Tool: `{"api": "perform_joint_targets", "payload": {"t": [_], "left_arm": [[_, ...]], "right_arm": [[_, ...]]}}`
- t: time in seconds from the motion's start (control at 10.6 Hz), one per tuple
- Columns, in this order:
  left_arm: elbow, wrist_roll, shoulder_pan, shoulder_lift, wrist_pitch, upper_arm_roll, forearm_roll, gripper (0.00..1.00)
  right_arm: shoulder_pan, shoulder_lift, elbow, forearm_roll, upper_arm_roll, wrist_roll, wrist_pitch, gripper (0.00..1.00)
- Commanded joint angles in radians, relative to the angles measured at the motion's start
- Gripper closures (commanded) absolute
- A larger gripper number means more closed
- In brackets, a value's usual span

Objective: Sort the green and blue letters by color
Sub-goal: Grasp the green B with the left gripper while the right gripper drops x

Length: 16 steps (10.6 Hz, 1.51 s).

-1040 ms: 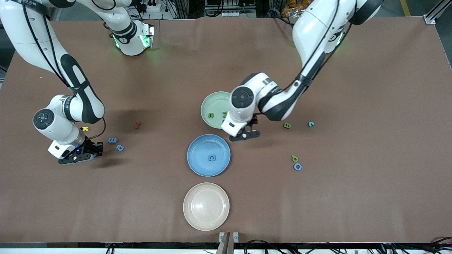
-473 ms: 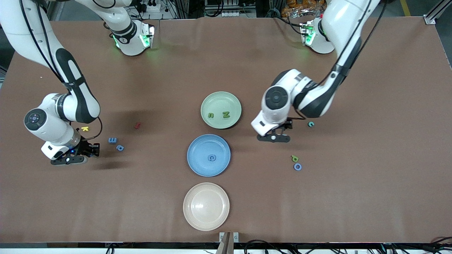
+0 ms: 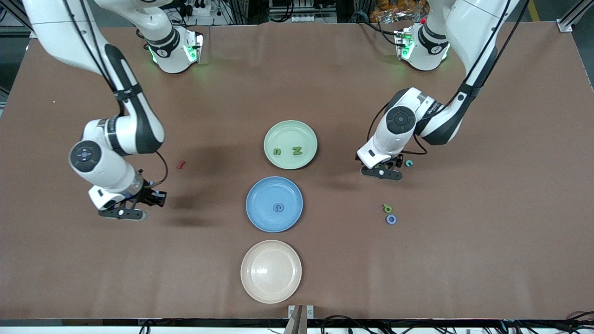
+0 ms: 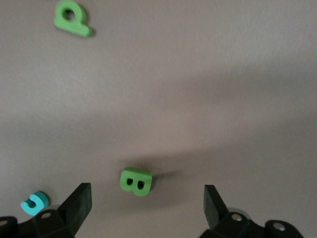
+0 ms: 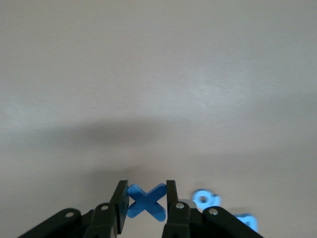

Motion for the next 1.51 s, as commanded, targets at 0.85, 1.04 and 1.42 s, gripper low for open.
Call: {"api": "perform_joint_targets", "payload": {"t": [0.85,1.04,1.42], "left_arm": [[-0.071,0.162,0.081,0.056,0.162,-0.015,0.05,0.19],[-0.076,0.162,0.081,0.058,0.162,-0.014,0.05,0.32],[-0.062,0.142,0.081,0.066,0.157,-0.017,0.05,1.0]], "right_arm": [[0.435,0.325,0.412,0.006,-0.007,0.391,0.111,0.78],[0.445,0.325,0.412,0.008,0.01,0.478,0.127,0.01],[0.411,0.279,0.396,0.005,0.012,0.509,0.043,0.0]]}}
